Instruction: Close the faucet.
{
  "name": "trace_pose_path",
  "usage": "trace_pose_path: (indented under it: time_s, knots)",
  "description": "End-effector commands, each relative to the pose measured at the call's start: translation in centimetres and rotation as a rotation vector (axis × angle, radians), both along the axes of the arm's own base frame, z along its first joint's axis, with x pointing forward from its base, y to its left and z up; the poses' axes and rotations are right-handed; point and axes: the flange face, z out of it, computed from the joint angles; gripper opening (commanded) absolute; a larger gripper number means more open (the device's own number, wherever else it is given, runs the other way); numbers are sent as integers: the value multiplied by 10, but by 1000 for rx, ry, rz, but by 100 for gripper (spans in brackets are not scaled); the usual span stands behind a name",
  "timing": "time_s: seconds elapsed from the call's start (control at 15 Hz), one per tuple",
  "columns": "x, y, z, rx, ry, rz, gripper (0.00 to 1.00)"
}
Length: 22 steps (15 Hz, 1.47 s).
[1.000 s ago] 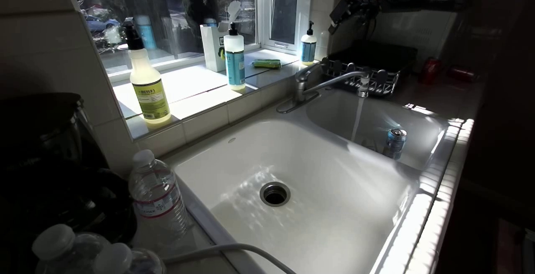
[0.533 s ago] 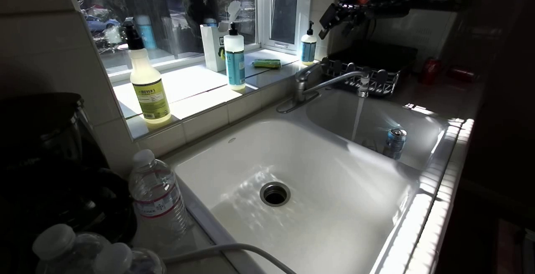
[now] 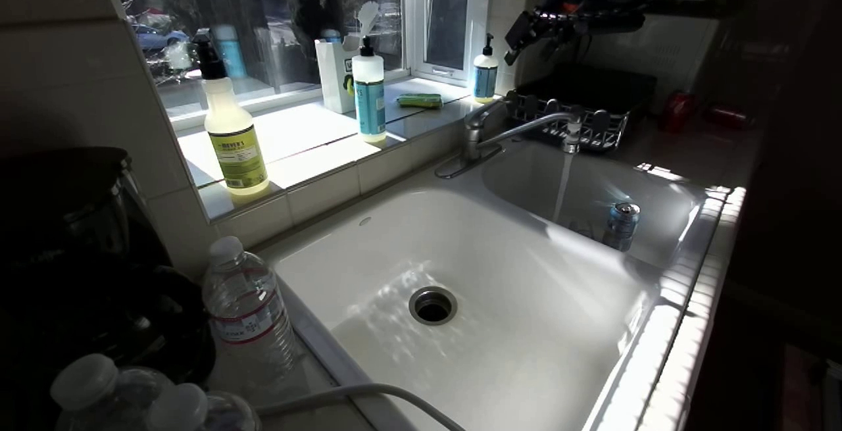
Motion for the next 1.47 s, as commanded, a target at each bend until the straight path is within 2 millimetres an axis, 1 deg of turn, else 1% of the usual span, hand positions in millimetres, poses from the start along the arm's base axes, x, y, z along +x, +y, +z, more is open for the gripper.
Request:
trace_pose_path:
  time_s: [0.0,0.07,0.13,0.2,0.4,0.47,0.53,0.67,0.73,0.8,0.87,1.2,1.4]
  knots:
    - [17,-6,-14,20,-28,-22,98]
    - [21,-6,-18,25,-33,-21,73]
    - [23,-6,-23,26,-35,-19,73]
    - [26,-6,-27,24,-40,-14,70]
    - [33,-5,-38,45,-49,-13,44]
    - [34,-5,-41,50,-52,-15,37]
    - [36,-4,-43,59,-55,-16,28]
    - [38,-2,-48,76,-59,-15,14]
    - [39,0,-50,82,-65,-14,5]
    - [40,3,-52,87,-69,-9,1]
    - [40,5,-54,91,-67,-5,0]
    - [39,12,-63,95,-44,12,0]
    - [36,12,-67,85,-28,6,0]
